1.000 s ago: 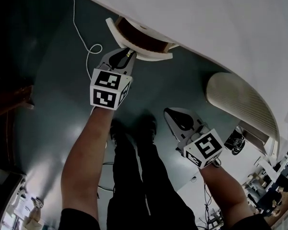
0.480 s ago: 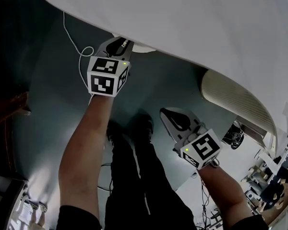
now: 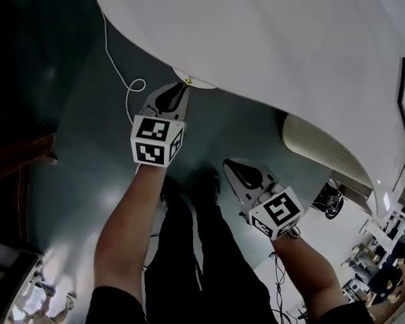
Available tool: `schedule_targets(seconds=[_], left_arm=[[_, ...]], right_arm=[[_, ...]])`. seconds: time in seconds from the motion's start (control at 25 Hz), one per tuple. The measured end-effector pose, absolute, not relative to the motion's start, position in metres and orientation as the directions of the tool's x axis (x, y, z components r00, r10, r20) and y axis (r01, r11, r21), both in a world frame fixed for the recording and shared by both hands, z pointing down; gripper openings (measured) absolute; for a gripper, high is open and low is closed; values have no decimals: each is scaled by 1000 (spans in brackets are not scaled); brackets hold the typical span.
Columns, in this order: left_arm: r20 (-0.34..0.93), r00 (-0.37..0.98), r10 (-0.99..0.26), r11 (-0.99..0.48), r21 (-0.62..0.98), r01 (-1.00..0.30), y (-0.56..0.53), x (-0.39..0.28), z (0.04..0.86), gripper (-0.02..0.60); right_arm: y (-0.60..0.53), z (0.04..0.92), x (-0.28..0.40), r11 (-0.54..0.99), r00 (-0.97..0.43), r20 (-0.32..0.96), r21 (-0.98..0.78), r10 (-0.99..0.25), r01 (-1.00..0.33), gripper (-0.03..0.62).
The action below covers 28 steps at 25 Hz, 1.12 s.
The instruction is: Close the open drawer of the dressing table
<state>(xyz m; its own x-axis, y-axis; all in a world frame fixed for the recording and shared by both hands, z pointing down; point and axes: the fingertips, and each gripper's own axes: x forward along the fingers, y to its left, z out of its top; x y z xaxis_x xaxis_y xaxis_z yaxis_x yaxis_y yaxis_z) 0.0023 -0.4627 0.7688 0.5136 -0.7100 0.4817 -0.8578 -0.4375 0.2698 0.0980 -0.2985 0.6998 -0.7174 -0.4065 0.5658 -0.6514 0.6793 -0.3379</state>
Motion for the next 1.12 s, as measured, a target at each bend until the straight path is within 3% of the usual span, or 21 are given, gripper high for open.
schedule_targets(seconds=[0.24, 0.44, 0.6, 0.76, 0.96, 1.12], left_arm=[[445, 466, -764, -359, 307, -881, -381, -45, 651, 35], [398, 413, -819, -337, 249, -908, -332, -86, 542, 12], [365, 416, -833, -382, 164, -910, -289, -111, 463, 3], [288, 465, -837, -462, 84, -883, -264, -128, 395, 3], [182, 541, -821, -527, 121, -841, -248, -132, 328, 2], [142, 526, -838, -512, 127, -850, -243, -125, 283, 2]], right_arm=[[-255, 596, 48, 691, -746, 546, -367, -381, -622, 5], [-235, 507, 3, 801, -793, 512, -293, -330, -522, 5], [-219, 438, -19, 829, -791, 497, -222, -357, -513, 5], [-212, 381, -27, 828, -781, 471, -166, -411, -536, 5], [-211, 330, -16, 813, -771, 426, -124, -474, -569, 3], [-213, 297, 3, 819, -775, 387, -81, -500, -569, 3]])
